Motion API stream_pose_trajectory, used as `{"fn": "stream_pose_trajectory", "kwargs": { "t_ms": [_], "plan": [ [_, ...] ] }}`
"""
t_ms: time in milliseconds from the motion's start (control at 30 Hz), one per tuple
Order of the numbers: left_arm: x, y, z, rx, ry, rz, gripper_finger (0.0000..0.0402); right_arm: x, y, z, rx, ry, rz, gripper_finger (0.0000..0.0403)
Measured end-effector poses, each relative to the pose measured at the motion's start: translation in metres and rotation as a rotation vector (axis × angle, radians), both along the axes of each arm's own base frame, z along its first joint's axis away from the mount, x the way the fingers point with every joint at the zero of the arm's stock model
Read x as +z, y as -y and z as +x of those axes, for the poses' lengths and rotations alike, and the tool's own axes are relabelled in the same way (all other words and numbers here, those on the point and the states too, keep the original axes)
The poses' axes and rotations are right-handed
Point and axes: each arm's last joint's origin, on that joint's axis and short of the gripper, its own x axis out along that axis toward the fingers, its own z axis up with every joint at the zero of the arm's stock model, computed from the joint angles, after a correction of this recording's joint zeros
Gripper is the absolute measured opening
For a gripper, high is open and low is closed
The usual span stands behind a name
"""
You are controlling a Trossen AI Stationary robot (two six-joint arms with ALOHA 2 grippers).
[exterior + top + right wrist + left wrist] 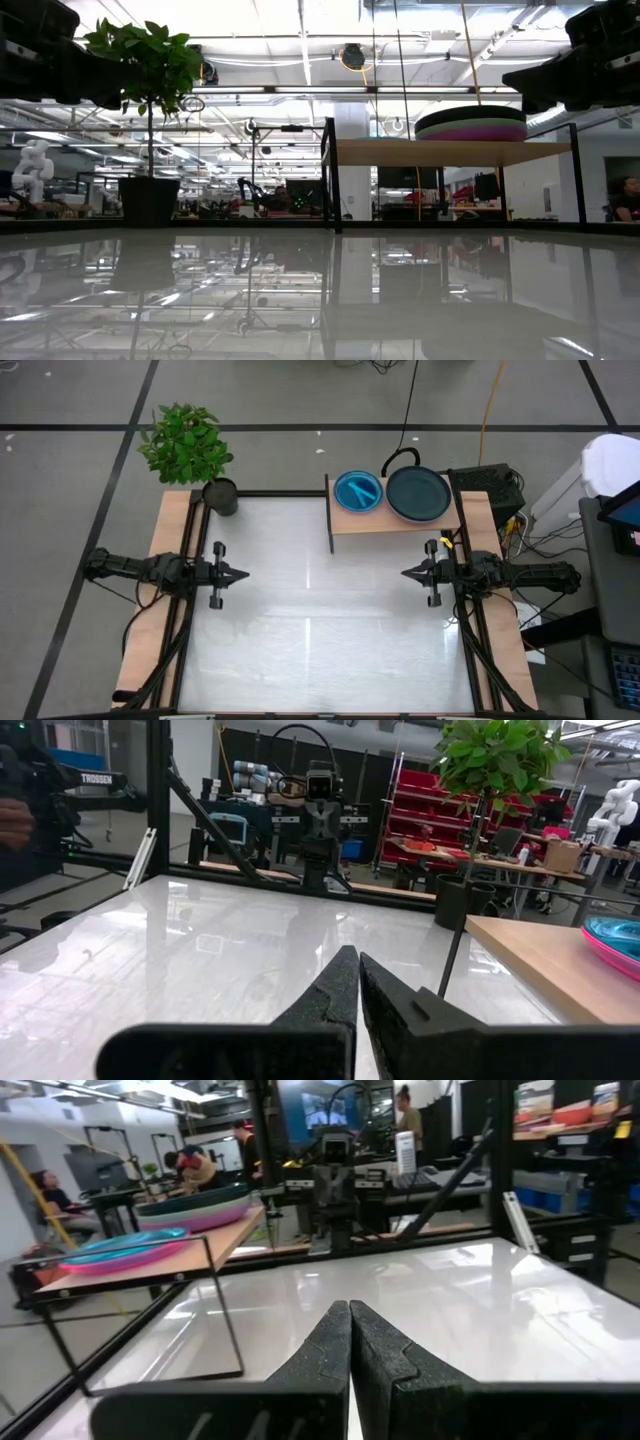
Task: Place and stack plates onto a shelf
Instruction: Return to Home Position
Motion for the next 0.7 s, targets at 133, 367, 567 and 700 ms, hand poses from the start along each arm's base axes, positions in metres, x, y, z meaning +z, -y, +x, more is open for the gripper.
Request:
{"fn": "stream_pose_trajectory", "kwargs": {
  "t_ms": [133, 367, 567, 700],
  "plan": [
    [-0.0008, -0.0028, 0.0005, 0.006, -0.008, 0.006, 0.0000, -0.0001, 0.0000, 0.0000, 0.000, -0.001, 0.000, 0.0000],
    [-0.0013, -0.0056, 0.0008, 0.021, -0.013, -0.009, 0.0000, -0.0001, 0.0000, 0.0000, 0.000, -0.001, 0.000, 0.0000],
    [-0.0015, -0.0072, 0.0010, 0.051, -0.015, -0.013, 0.0000, 0.0000, 0.0000, 0.0000, 0.000, 0.000, 0.000, 0.0000],
    [-0.0013, -0.0073, 0.0010, 0.053, -0.014, -0.010, 0.0001, -0.0001, 0.0000, 0.0000, 0.000, -0.001, 0.000, 0.0000]
  ]
}}
